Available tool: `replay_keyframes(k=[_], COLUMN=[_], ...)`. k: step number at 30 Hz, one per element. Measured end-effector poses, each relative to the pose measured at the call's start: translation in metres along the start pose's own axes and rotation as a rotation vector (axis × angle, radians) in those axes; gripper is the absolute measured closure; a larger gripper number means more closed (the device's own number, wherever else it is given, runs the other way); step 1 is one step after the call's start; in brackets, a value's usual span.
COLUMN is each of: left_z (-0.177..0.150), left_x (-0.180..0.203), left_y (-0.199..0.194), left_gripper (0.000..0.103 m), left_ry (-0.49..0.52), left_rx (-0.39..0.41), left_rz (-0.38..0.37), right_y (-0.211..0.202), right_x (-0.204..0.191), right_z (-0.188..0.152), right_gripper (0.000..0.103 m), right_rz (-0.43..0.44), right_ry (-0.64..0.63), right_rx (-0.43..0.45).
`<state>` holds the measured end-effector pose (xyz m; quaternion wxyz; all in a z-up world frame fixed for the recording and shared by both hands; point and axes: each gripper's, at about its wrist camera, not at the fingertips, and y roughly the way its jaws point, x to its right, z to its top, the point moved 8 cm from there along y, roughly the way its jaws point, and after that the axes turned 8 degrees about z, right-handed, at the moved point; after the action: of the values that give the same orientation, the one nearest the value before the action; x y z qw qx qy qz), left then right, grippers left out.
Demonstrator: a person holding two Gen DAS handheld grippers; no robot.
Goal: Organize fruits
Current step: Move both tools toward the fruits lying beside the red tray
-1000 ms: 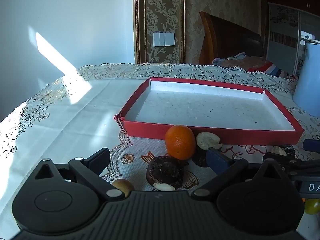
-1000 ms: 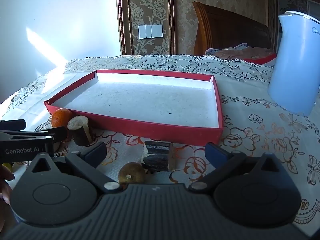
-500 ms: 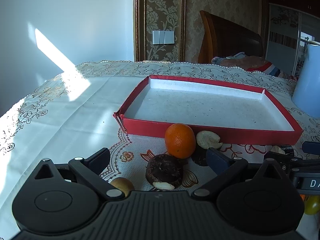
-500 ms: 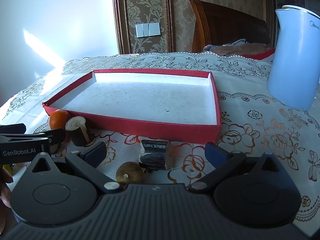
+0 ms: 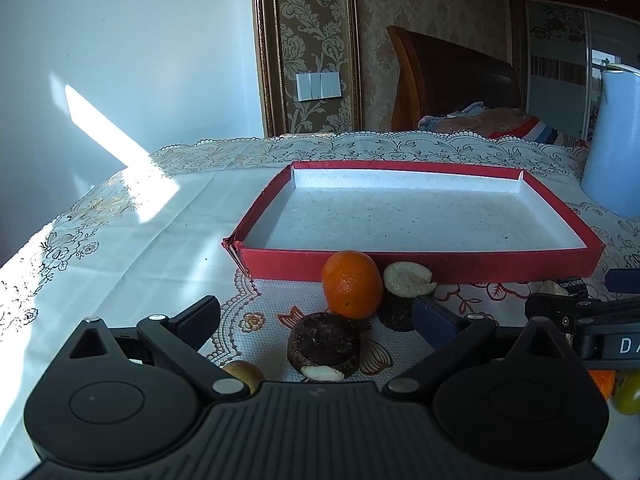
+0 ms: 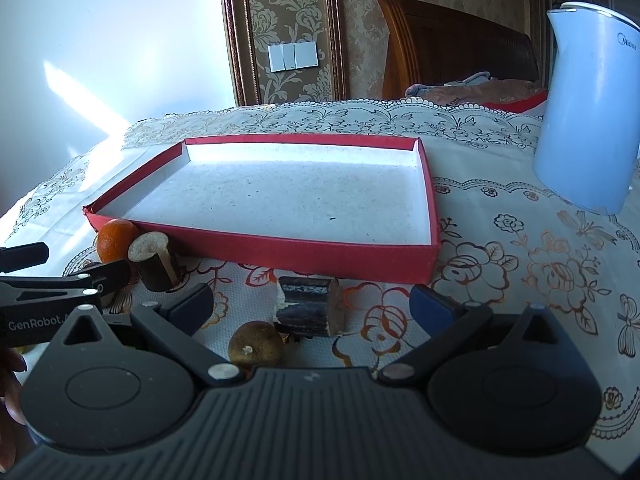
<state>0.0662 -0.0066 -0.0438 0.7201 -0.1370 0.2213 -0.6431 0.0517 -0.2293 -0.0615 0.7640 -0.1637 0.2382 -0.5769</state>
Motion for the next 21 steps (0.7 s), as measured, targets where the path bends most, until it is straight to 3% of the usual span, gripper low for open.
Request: replay_keyframes(k=[13,21], left_z=[0.001,-0.001], left_x=[-0.001,0.011], left_y=[-0.003,-0.028], left_gripper=[0.000,0.000], left_ry=[-0.008,0.026], left_rx=[0.006,0.086], left_rz=[-0.021,-0.118], right_y=[-0.009,-0.026], right_x=[0.021,0.036], right_z=[0.004,0.004], right_gripper=[0.000,0.000], right_rz=[-0.007,-0.046], right_ry=[0.081,0.095], right_rx=[0.022,0.075])
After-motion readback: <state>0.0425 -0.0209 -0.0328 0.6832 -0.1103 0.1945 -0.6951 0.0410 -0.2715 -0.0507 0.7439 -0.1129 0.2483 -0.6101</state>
